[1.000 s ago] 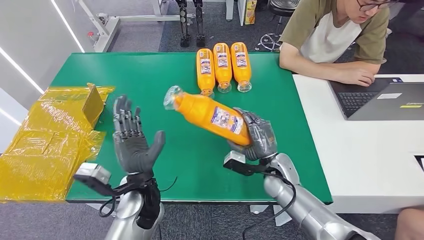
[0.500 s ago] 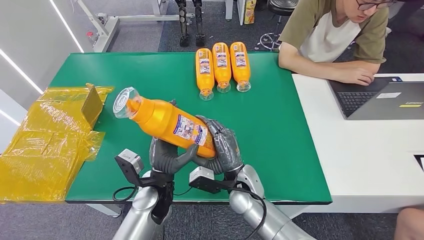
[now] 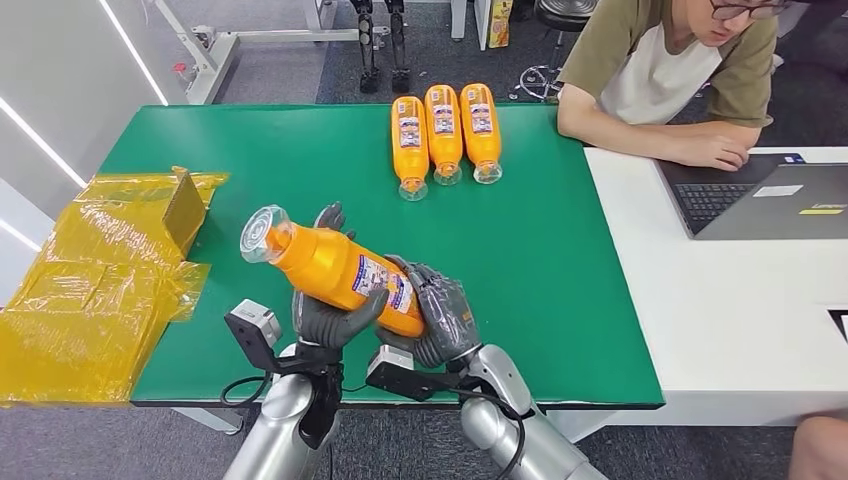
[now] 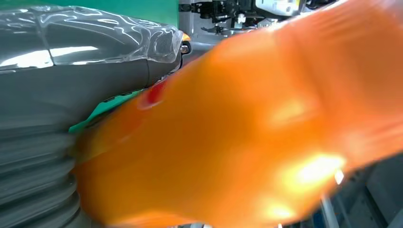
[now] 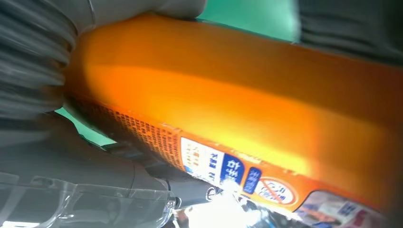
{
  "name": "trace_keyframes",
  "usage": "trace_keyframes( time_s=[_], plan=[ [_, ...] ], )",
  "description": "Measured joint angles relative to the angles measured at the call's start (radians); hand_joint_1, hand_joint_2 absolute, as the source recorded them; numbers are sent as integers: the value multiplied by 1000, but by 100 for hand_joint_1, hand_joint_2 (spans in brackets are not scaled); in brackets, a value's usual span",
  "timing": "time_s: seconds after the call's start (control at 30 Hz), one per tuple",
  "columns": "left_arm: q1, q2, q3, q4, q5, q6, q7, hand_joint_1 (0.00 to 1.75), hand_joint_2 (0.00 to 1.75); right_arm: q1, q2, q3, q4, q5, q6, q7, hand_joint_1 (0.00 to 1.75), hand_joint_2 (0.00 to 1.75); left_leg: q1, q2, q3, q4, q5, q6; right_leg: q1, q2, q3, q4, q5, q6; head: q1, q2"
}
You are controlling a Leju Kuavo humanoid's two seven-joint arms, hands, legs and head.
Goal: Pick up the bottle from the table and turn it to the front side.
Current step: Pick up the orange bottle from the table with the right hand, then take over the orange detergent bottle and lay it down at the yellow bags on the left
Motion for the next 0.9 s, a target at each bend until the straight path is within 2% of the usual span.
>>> trace_keyframes(
  time_s=[0.53, 0.6, 0.67, 0.73, 0.9],
  plan=[
    [6, 1, 32, 0, -2, 8, -17, 0, 175, 23, -26, -30, -28, 69, 124, 29, 175, 175, 0, 1, 0, 0, 0, 0, 0, 1, 0, 0, 0, 0, 0, 0],
    [6, 1, 33, 0, -11, 18, -21, 20, 175, 23, -27, -32, -29, 73, 128, 29, 175, 175, 0, 1, 0, 0, 0, 0, 0, 1, 0, 0, 0, 0, 0, 0],
    [6, 0, 34, -1, -26, 33, -27, 107, 175, 25, -29, -33, -29, 77, 128, 30, 175, 175, 0, 1, 0, 0, 0, 0, 0, 1, 0, 0, 0, 0, 0, 0],
    [7, 0, 34, -4, -35, 42, -32, 175, 175, 29, -31, -35, -29, 82, 128, 31, 175, 175, 0, 1, 0, 0, 0, 0, 0, 0, 0, 0, 0, 0, 0, 0],
    [7, 0, 34, -9, -38, 45, -33, 175, 175, 32, -33, -39, -29, 86, 128, 33, 175, 175, 0, 1, 0, 0, 0, 0, 0, 1, 0, 0, 0, 0, 0, 0]
  ],
)
